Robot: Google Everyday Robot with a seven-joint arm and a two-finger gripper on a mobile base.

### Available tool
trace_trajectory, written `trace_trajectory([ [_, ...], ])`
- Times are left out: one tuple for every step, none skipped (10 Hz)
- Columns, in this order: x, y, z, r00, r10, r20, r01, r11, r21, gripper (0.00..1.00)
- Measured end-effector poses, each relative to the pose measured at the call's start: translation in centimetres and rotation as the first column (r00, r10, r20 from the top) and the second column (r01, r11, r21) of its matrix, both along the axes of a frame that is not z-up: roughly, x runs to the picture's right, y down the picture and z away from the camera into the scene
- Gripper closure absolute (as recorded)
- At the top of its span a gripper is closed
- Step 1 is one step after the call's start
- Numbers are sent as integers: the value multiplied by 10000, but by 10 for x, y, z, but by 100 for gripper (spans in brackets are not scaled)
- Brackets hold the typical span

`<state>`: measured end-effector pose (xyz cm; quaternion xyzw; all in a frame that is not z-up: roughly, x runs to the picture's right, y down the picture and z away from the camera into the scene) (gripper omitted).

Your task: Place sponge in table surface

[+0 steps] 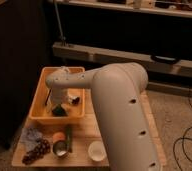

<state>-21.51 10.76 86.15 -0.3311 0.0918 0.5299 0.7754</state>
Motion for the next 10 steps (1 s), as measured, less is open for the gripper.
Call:
trace_trajectory([
  [-1,4,2,10000,1,68,0,10000,-46,20],
  [-1,9,6,9999,-39,93,40,9999,-111,20],
  [-2,12,9,9999,-86,91,88,9999,-139,20],
  [-2,16,12,9997,-236,35,237,9996,-165,20],
  [-6,21,15,9991,-413,4,413,9989,-217,20],
  [-10,25,17,9982,-603,-60,602,9978,-261,20],
  [-12,30,21,9962,-833,-257,824,9960,-359,20],
  [-12,33,24,9938,-1030,-426,1012,9940,-423,20],
  [-16,37,27,9901,-1272,-600,1241,9908,-532,20],
  [-18,39,29,9873,-1422,-710,1380,9885,-612,20],
])
